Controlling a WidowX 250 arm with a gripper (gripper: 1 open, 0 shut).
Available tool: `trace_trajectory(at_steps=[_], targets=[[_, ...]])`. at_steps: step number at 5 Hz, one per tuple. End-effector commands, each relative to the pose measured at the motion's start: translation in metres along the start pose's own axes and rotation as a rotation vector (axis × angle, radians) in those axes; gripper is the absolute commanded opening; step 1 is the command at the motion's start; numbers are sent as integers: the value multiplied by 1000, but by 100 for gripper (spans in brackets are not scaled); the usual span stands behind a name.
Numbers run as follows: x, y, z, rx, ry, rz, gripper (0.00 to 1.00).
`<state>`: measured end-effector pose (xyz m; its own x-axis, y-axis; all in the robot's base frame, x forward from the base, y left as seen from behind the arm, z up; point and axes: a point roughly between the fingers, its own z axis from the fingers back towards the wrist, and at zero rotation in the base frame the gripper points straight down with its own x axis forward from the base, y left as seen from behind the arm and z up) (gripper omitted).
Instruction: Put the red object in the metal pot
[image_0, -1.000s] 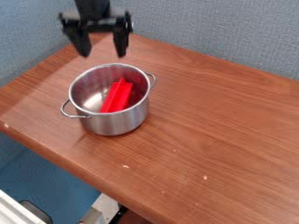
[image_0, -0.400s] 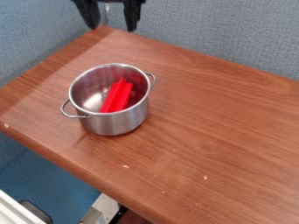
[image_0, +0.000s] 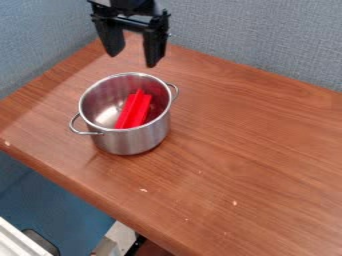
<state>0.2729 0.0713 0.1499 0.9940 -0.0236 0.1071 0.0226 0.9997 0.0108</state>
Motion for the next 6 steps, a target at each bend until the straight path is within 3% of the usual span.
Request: trace_trajectory(at_steps=[1,2,3,4,5,6], targets=[[-8,-2,7,15,-18,-71,100],[-9,-1,-1,31,-23,-90,100],[-7,0,-2,29,-30,-95,100],[-1,10,6,26,-29,-78,100],[5,20,8,1,-27,-24,100],[3,11,12,2,-30,-119,100]])
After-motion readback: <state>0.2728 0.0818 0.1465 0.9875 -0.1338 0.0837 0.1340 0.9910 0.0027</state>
